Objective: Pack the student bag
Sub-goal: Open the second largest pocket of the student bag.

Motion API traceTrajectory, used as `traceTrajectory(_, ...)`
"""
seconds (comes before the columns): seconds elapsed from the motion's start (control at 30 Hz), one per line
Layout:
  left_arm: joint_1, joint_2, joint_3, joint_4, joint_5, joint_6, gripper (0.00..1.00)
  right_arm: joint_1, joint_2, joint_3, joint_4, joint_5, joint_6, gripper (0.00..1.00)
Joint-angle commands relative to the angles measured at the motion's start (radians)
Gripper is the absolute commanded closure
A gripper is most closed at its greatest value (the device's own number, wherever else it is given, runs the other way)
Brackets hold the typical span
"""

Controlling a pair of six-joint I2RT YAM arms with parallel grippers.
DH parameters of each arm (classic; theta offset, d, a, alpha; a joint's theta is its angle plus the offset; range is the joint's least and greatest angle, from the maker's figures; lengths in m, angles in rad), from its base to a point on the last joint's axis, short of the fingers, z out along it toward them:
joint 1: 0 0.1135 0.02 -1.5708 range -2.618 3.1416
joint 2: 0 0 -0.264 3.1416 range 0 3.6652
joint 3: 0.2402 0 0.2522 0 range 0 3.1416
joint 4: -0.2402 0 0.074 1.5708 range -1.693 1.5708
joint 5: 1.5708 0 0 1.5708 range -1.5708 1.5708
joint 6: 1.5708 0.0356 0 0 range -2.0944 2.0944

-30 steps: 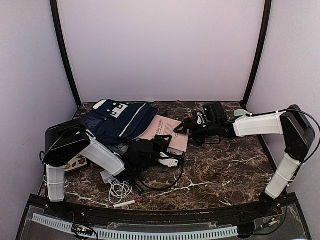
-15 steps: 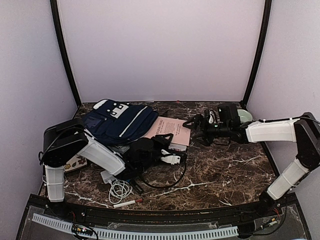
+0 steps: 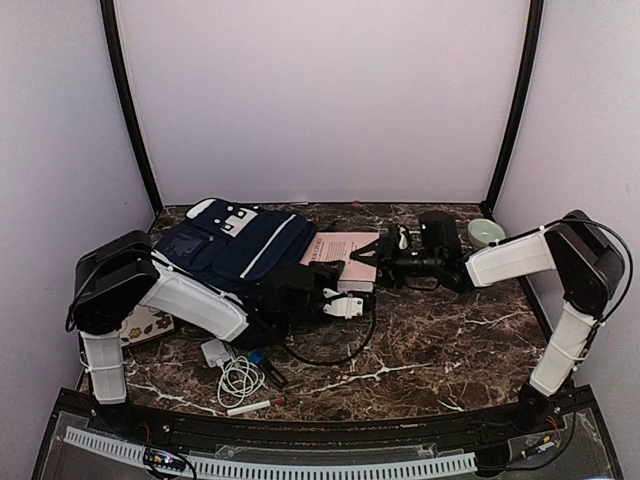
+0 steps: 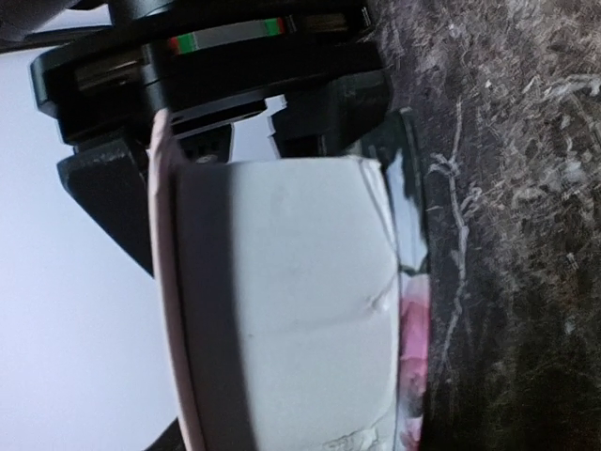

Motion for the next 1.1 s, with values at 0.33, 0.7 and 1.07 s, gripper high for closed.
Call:
traceTrajectory(0.33, 0.003, -0.334, 0.535, -1.465, 0.611, -0.806, 0.02, -0.04, -0.206, -0.08, -0.104, 0.046, -0.091, 0.64)
traceTrajectory(0.7, 0.072, -0.348, 0.322, -1.436, -0.06, -0.821, 0.01, -0.036, -0.172, -0.098, 0.005, 0.022, -0.019, 0.64)
traceTrajectory(1.07, 0.129, -0.255, 0.284, -1.439, -0.258, -0.837, 0.01, -0.029, -0.216, -0.08, -0.113, 0.072, -0.078, 0.63)
